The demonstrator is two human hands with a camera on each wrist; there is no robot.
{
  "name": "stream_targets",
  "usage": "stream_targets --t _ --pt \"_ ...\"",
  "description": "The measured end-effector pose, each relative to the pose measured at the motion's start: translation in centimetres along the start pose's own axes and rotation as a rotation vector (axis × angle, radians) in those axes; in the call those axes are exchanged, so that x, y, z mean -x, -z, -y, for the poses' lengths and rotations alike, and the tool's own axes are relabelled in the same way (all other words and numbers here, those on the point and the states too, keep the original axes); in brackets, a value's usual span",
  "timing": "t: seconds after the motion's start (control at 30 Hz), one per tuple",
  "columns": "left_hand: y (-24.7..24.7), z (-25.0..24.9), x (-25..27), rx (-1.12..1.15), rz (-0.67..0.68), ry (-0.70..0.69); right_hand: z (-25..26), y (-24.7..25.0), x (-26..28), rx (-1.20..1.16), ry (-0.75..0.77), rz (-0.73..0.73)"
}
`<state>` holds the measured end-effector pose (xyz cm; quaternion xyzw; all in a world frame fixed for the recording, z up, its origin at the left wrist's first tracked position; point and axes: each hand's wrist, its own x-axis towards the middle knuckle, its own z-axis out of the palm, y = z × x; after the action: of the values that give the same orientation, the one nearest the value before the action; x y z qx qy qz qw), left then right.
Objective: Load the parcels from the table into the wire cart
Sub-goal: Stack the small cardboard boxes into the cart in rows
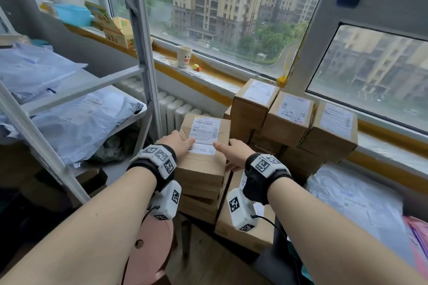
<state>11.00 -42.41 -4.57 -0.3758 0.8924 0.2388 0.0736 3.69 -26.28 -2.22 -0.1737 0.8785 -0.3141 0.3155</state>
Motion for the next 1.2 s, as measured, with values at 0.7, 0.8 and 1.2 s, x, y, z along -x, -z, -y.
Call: stream_targets --t 0.7,0.8,1.2 --pt "0.1 -0.7 10.1 0.128 -0.115 -0.254 -3.4 1.1 12.3 0.030 0.001 -0.380" --pt "-0.6 -1.8 11.9 0.191 -0.097 -0.301 -5.1 1.5 14.3 -0.014 -0.009 -0.419" --pt "-4.7 -11.0 21.9 0.230 0.081 -0.485 -14.8 6.3 25.9 -0.101 -0.074 -0.621"
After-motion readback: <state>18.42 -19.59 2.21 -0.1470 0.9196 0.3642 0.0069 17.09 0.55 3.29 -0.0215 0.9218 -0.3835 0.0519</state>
